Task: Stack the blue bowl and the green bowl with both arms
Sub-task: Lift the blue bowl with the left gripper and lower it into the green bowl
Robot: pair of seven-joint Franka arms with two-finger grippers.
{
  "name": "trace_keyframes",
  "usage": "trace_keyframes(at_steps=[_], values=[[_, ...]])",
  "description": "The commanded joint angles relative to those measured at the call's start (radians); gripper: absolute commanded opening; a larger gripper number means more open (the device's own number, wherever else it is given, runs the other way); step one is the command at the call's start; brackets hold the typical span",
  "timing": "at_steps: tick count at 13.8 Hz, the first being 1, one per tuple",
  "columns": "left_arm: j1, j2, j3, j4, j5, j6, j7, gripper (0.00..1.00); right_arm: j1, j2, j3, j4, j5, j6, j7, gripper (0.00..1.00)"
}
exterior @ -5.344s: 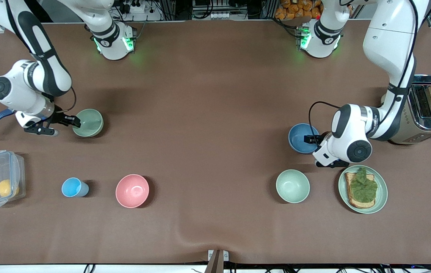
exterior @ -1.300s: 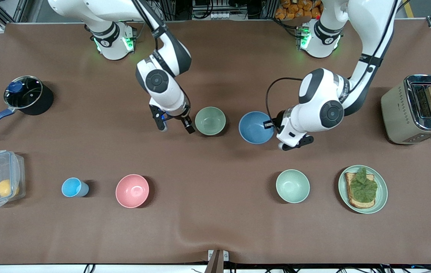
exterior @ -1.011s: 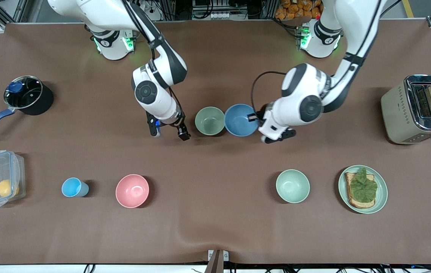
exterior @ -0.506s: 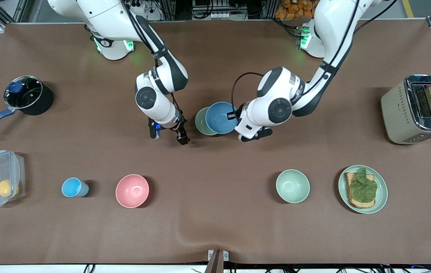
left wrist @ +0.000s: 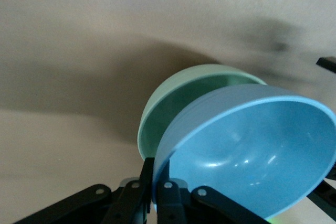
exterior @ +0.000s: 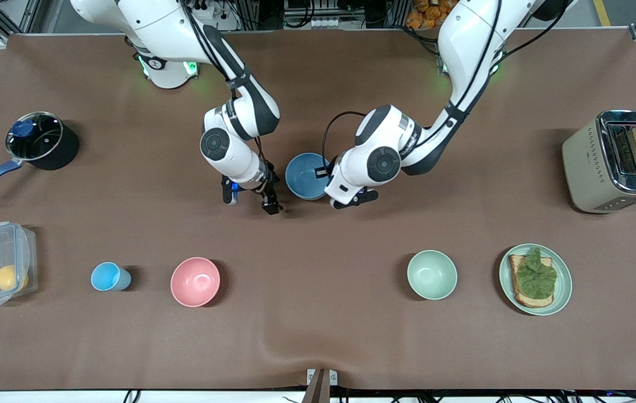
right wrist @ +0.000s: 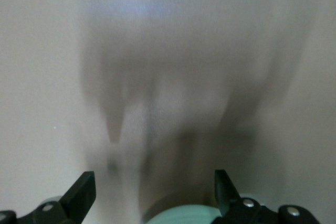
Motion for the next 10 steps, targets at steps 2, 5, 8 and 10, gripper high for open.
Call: trace_keyframes(at_steps=[2,5,8,10], values=[[-0.02,0.043,0.008,0.023,0.012,0.014,-0.008,0.08,0.001,0.009,0.018,-0.012,0.059,0.04,-0.045,1.0],[-0.02,0.04,0.008,0.023,0.048,0.013,-0.009,1.0,0.001,0.008,0.023,-0.015,0.075,0.039,-0.068,1.0],[-0.015,0.001,0.008,0.023,0.048,-0.001,-0.017,1.0,0.0,0.008,0.023,-0.017,0.075,0.039,-0.07,1.0],[-0.005,-0.04,0.015,0.025,0.051,-0.047,-0.017,1.0,0.0,0.006,0.023,-0.018,0.075,0.039,-0.07,1.0]])
